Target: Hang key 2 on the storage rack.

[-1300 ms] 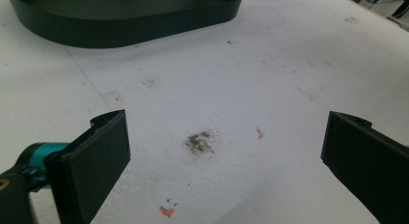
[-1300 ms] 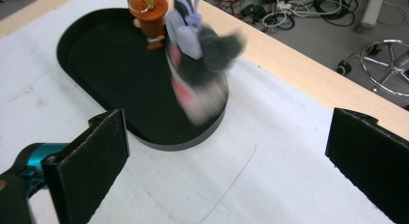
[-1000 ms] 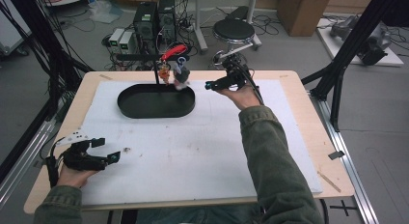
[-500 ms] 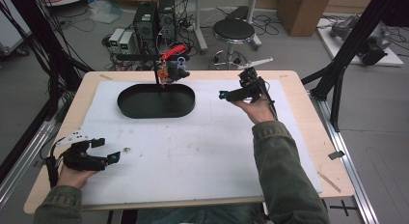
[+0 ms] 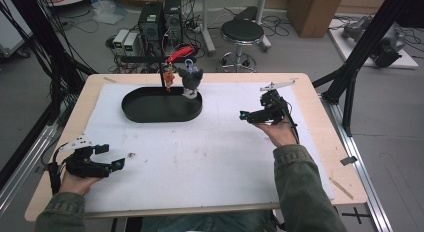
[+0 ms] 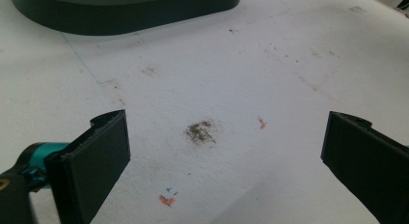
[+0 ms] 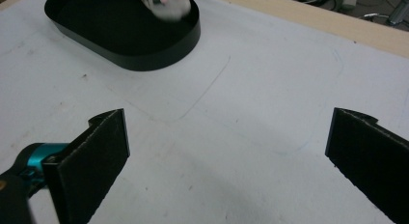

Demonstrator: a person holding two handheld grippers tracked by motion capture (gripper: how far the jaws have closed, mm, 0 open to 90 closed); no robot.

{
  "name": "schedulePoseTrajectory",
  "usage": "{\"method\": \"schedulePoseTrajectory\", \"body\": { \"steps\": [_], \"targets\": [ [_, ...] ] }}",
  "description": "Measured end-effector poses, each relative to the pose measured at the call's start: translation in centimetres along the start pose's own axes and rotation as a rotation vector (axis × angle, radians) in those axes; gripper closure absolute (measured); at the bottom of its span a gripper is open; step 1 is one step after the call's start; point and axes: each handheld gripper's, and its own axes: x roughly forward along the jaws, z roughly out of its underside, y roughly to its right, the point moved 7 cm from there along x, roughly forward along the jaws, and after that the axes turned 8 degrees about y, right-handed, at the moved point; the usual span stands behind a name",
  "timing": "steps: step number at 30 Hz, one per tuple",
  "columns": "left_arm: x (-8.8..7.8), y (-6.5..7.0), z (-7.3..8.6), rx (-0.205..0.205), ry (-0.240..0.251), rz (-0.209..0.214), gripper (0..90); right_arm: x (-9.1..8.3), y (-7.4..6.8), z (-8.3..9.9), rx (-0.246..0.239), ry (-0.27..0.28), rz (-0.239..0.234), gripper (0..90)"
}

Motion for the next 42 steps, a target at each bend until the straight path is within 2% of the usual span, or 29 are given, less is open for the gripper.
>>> {"method": "schedulePoseTrajectory", "body": {
  "steps": [6, 14, 17, 20, 25, 27, 32, 36, 42],
  "targets": [
    [0.0, 0.0, 0.1, -0.006, -0.003, -0.001, 3.7, -0.8, 0.3, 1.6, 0.011, 0.017, -0.002, 0.7],
    [-0.1, 0.2, 0.3, -0.004, -0.015, 0.001, 3.7, -2.0, 1.1, 3.4, 0.028, 0.044, 0.032, 0.7],
    [-0.1, 0.2, 0.3, -0.005, -0.019, 0.001, 3.7, -2.6, 1.1, 4.0, 0.014, 0.077, 0.035, 0.7],
    [-0.1, 0.2, 0.4, -0.008, -0.022, 0.002, 3.7, -2.9, 1.1, 5.2, 0.004, 0.064, 0.044, 0.7],
    [-0.1, 0.3, 0.4, -0.01, -0.023, 0.002, 3.7, -3.2, 1.1, 7.3, -0.041, 0.047, 0.056, 0.7],
    [-0.1, 0.3, 0.5, -0.01, -0.023, 0.001, 3.7, -3.4, 1.2, 7.9, -0.04, 0.054, 0.055, 0.7],
    [-0.2, 0.2, 0.6, -0.007, -0.029, 0.001, 3.7, -4.2, 1.4, 8.7, -0.009, 0.096, 0.053, 0.7],
    [-0.2, 0.3, 0.6, -0.01, -0.03, 0.0, 3.7, -4.7, 1.3, 9.1, -0.009, 0.13, 0.048, 0.7],
    [-0.2, 0.4, 0.8, 0.0, -0.043, -0.002, 3.7, -4.8, 1.0, 9.9, -0.008, 0.138, 0.04, 0.7]
  ]
}}
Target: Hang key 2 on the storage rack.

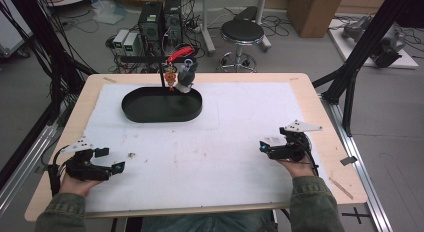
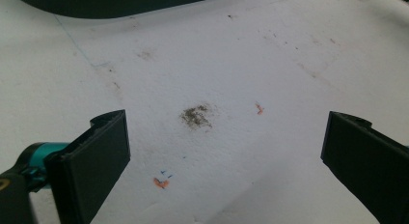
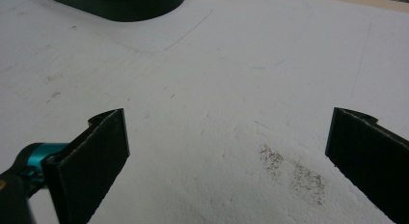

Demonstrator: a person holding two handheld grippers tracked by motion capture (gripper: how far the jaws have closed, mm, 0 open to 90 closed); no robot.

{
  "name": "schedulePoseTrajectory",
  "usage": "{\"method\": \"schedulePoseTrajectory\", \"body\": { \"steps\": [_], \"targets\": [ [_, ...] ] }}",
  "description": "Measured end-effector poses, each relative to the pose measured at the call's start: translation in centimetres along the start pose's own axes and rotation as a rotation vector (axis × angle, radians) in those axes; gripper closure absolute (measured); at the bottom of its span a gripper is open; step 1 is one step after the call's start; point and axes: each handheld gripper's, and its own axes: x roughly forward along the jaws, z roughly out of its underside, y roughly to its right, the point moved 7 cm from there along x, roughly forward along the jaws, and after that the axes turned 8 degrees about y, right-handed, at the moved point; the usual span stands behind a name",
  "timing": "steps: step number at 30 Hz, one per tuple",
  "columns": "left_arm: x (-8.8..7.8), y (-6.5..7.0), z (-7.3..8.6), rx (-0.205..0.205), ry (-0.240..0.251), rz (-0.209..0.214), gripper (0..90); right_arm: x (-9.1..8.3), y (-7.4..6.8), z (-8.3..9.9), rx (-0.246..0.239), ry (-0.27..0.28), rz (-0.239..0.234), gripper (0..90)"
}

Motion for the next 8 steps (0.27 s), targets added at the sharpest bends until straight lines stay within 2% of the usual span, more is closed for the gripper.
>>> {"method": "schedulePoseTrajectory", "body": {
  "steps": [8],
  "targets": [
    [0.02, 0.01, 0.1, 0.0, -0.006, -0.009, 3.7, 0.55, -0.77, 0.75, -0.035, -0.047, -0.022, 0.7]
  ]
}}
